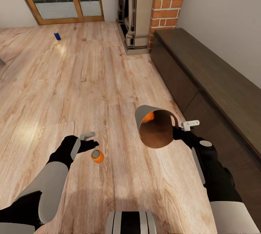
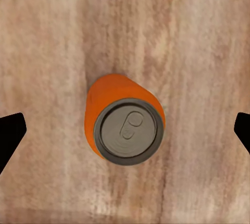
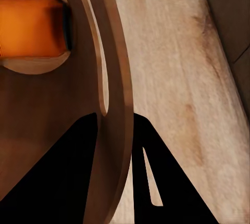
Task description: Put the three can of soda from the living room inside the tash can in the kitchen.
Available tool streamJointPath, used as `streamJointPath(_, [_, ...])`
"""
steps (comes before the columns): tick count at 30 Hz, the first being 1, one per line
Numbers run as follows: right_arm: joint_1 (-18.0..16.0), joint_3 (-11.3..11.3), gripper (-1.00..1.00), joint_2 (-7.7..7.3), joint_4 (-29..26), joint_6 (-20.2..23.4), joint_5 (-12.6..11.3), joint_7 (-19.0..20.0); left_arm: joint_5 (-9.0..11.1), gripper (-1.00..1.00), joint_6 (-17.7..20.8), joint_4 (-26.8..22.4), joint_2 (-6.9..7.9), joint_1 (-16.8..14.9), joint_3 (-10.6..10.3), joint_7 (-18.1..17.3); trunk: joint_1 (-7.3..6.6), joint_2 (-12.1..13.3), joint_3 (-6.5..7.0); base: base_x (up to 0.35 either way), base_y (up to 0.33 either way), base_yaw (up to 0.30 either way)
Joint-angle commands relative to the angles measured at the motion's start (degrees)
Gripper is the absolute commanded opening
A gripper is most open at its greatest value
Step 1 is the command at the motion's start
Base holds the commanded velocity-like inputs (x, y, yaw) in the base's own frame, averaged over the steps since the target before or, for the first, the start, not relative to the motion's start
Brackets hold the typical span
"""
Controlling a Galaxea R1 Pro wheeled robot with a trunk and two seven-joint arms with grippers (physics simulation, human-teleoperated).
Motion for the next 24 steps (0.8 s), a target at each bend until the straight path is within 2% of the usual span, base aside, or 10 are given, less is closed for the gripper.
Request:
streamJointPath(1, [-0.35,0.02,-1.00,0.02,-0.26,0.86,-0.62,0.30,0.00,1.00,0.00,0.00,-0.05,0.02,0.00,0.00,-0.01,0.00,-0.09,0.000,0.000,0.000])
streamJointPath(6, [-0.80,0.00,-1.00,-0.14,-0.96,2.01,-0.62,0.32,-0.03,1.00,-0.01,0.00,-0.38,0.03,0.00,0.00,-0.01,0.00,-0.53,0.000,0.000,0.000])
streamJointPath(10, [-0.91,0.05,-1.00,-0.20,-1.62,2.31,-0.62,0.34,-0.07,1.00,-0.01,0.00,-0.52,0.01,0.00,0.00,0.09,-0.06,-1.77,0.000,0.000,0.000])
streamJointPath(24, [-0.89,0.78,-1.00,0.05,-2.46,2.27,-0.62,0.40,-0.02,1.00,-0.01,0.00,-0.59,0.02,0.00,-0.01,0.09,-0.06,-2.40,0.000,0.000,0.000])
